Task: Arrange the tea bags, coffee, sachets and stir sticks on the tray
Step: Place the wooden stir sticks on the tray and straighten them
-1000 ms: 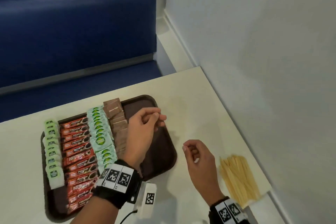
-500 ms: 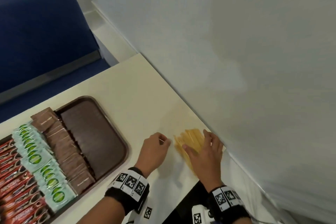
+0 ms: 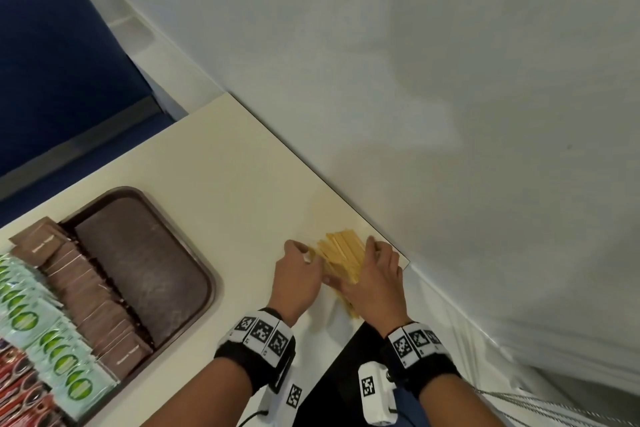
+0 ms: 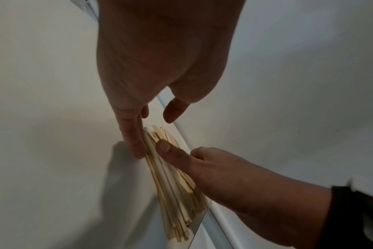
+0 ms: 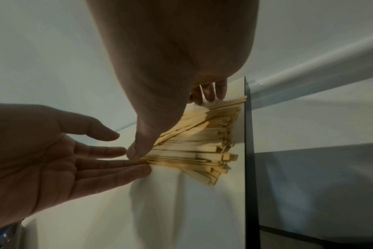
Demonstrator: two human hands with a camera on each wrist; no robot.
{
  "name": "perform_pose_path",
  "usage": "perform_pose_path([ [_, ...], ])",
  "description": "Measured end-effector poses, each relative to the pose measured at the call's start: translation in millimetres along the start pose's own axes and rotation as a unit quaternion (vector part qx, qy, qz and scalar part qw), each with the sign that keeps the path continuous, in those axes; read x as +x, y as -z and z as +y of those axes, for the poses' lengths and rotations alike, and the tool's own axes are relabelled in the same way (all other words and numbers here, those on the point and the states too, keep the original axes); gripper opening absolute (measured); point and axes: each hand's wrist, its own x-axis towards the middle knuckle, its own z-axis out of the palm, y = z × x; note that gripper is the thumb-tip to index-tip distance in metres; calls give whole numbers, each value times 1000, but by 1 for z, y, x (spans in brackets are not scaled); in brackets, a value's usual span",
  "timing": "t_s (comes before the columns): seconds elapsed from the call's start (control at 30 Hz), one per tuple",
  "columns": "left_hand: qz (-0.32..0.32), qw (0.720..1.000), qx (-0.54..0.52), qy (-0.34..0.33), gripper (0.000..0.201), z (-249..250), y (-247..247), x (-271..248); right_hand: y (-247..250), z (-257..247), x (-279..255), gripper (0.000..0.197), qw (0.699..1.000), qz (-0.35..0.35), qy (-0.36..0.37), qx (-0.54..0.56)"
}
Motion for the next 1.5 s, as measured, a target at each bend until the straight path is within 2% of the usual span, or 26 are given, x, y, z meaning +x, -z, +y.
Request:
perform_pose_path([
  [0.17, 20, 999, -37, 10, 22, 3, -3, -2, -8, -5, -1, 123, 998, 20, 32, -52],
  [0.37, 26, 997, -67, 18, 19, 3, -5, 0, -26, -12, -10, 71, 989, 73, 72, -104],
  [0.7, 27, 988, -141, 50, 18, -4, -4, 5, -42, -32, -17, 20, 984, 113, 77, -111],
  [0.93, 20, 985, -158, 65, 22, -9, -4, 9, -48, -49, -19, 17, 990, 80, 57, -102],
  [1.03, 17, 985, -159, 65, 27, -11, -2, 10, -47, -52, -16, 24, 991, 71, 55, -103],
  [1.23, 5, 977, -198, 81, 32, -14, 3, 11, -46, -48, -16, 36, 987, 81, 81, -117],
  [1.37, -14, 973, -214, 86, 38, -18, 6, 10, -44, -43, -17, 27, 983, 91, 105, -118],
  [1.5, -31, 964, -245, 92, 39, -18, 9, 8, -46, -39, -16, 31, 981, 88, 129, -111],
])
